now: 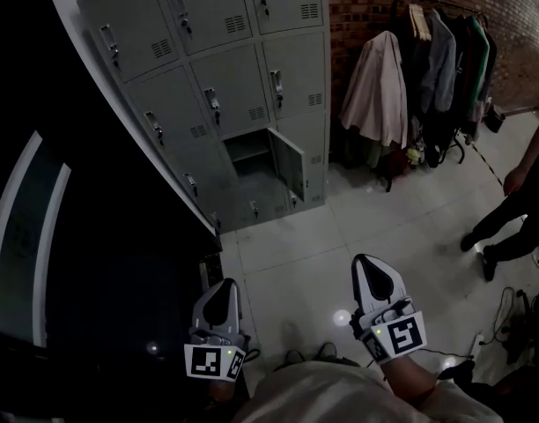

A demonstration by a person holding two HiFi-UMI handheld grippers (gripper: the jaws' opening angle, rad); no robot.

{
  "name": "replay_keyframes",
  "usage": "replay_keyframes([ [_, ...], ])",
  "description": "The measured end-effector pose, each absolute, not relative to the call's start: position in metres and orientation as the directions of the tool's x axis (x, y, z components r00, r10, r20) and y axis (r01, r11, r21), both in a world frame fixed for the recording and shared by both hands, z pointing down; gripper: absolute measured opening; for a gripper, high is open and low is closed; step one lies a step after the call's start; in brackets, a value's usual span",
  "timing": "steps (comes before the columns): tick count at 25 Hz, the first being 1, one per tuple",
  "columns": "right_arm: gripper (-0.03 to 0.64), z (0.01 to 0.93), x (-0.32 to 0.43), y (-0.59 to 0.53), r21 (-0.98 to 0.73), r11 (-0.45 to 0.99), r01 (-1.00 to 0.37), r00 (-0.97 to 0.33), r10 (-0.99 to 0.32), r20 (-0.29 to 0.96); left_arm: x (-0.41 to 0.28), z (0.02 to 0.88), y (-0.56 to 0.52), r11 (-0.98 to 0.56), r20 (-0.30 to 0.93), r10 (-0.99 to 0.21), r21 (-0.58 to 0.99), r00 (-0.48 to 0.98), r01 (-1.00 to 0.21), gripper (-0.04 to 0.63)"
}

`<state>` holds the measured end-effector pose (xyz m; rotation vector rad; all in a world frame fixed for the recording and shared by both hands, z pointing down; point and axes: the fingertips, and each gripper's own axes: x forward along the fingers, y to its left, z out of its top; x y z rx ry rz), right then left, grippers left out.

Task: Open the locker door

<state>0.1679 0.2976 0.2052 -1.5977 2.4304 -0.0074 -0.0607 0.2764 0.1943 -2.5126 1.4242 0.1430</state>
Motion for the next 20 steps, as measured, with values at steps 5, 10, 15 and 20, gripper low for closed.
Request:
replay_keyframes([
  [5,0.000,0.211,0.154,0.302,-0.130,0.413,-0.901,-0.389,-0.904,-0.175,-0.073,0.204,0.278,-0.489,-0.197,-0.836,-0.155,0.512,-0.858,0.029],
  [10,0.000,0.216,0.136,0.296,-0.113,0.422,-0.899,-0.404,-0.901,-0.158,-0.087,0.210,0.276,-0.496,-0.194,-0.836,-0.134,0.513,-0.858,0.029],
  [15,0.000,0.217,0.132,0.301,-0.120,0.433,-0.893,-0.416,-0.898,-0.146,-0.091,0.213,0.281,-0.483,-0.189,-0.847,-0.119,0.497,-0.868,0.029],
  [20,0.000,0.218,0.140,0.297,-0.127,0.430,-0.894,-0.412,-0.900,-0.144,-0.082,0.215,0.276,-0.487,-0.188,-0.844,-0.123,0.502,-0.865,0.029],
])
